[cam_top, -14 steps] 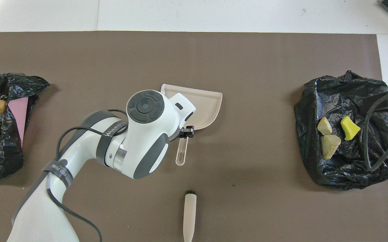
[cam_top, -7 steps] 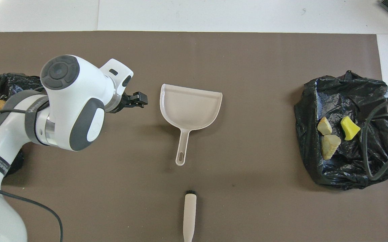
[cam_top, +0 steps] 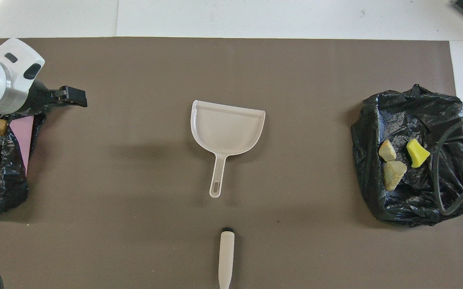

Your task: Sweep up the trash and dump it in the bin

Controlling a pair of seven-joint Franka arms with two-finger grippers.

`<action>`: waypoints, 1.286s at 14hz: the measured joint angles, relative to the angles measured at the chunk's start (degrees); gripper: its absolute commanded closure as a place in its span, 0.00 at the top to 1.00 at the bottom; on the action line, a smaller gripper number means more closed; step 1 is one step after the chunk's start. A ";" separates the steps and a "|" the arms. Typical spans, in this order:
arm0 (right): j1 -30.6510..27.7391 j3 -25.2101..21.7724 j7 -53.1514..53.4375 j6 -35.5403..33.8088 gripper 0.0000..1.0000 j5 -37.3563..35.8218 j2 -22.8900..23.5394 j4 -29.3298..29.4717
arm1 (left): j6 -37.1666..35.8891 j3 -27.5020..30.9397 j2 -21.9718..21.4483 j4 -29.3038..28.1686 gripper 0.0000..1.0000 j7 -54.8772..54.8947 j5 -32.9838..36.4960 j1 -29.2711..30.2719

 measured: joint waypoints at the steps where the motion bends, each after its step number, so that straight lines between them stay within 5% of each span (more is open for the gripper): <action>1: 0.06 0.00 0.00 0.00 1.00 0.00 0.00 0.00 | -1.40 0.00 -0.05 0.78 1.00 1.73 0.00 1.01; 6: 0.08 -0.02 0.00 0.00 1.00 0.00 0.00 0.00 | -4.94 -0.58 -1.90 2.78 1.00 8.76 2.23 2.55; 13: 0.08 -0.02 0.00 0.00 1.00 0.00 0.00 0.00 | -13.13 -1.35 -8.31 3.26 1.00 6.68 3.20 2.47; 18: 0.02 -0.13 0.00 0.00 1.00 -0.02 0.00 0.00 | -20.27 -1.42 -8.92 4.27 1.00 6.68 4.30 2.47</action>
